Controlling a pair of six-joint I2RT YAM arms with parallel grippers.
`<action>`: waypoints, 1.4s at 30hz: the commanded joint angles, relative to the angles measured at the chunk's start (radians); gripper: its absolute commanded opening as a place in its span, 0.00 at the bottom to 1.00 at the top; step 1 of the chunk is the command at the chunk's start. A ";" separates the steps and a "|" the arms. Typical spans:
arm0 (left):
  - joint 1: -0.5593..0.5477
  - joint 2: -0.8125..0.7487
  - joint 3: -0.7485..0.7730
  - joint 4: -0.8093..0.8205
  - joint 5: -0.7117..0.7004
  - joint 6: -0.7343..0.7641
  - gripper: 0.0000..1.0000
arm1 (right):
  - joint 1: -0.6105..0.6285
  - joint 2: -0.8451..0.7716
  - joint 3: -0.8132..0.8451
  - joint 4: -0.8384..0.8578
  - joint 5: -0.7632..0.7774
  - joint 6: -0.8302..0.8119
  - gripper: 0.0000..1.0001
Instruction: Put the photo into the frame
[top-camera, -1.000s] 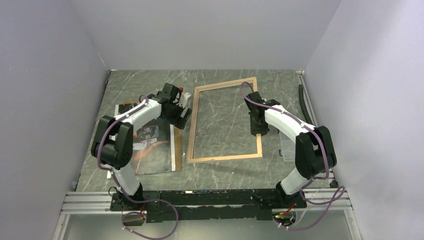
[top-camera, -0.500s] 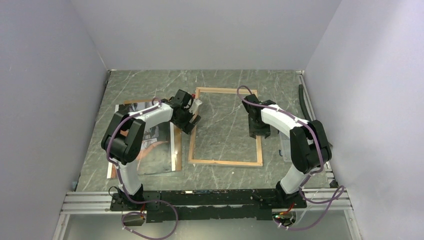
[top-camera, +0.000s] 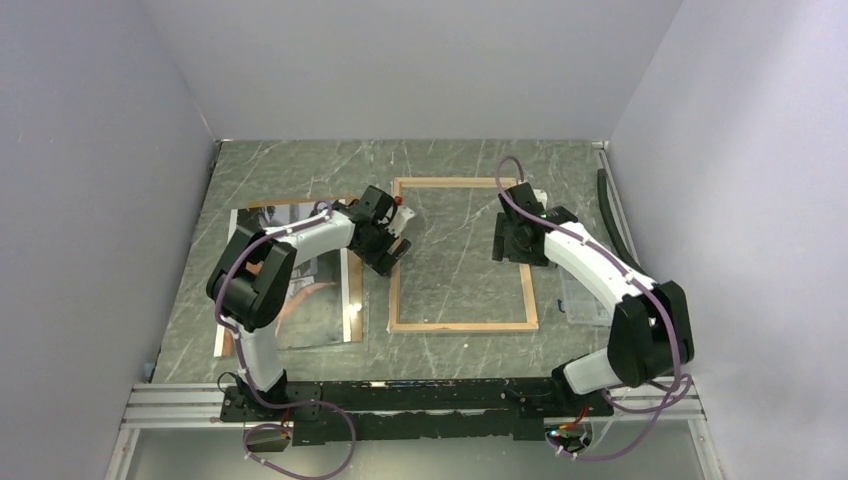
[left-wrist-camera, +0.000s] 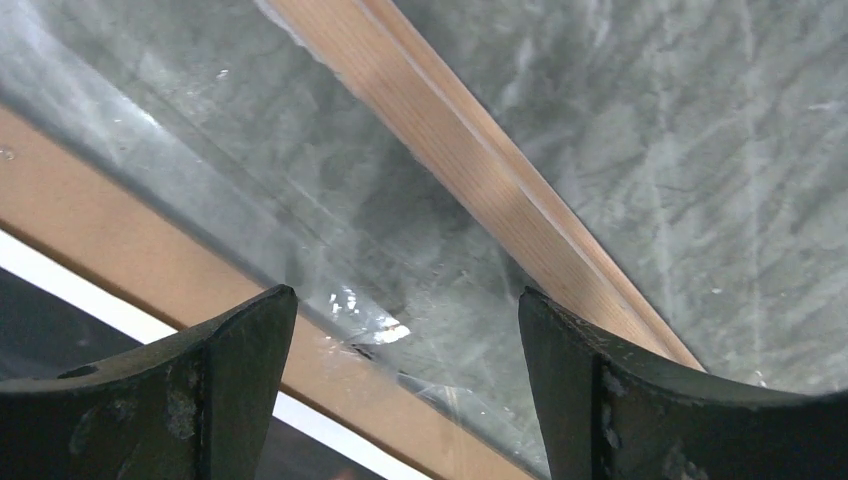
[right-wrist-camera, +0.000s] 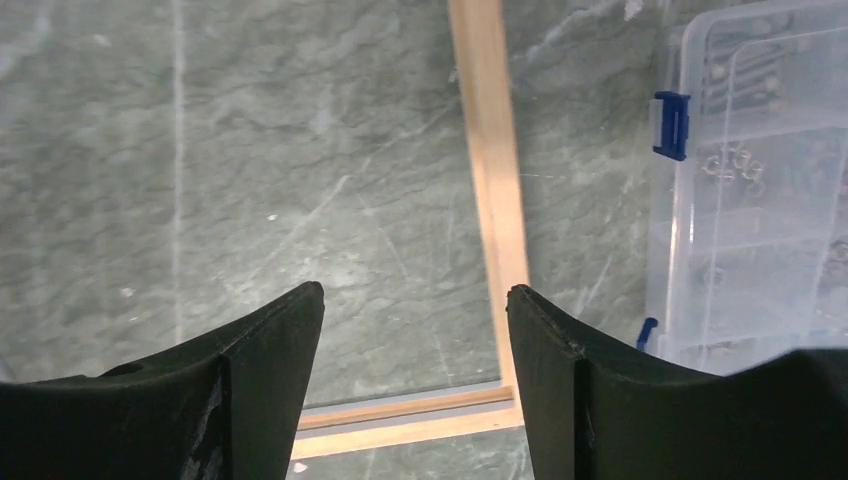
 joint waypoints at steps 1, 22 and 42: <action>-0.017 -0.045 0.058 -0.064 0.012 -0.002 0.87 | 0.002 -0.077 -0.035 0.099 -0.114 0.052 0.72; 0.930 -0.256 0.137 -0.356 0.093 0.223 0.92 | 0.464 0.714 0.847 0.184 -0.279 0.192 0.85; 1.003 -0.054 -0.069 -0.060 -0.071 0.197 0.68 | 0.454 0.950 0.990 0.176 -0.199 0.212 0.86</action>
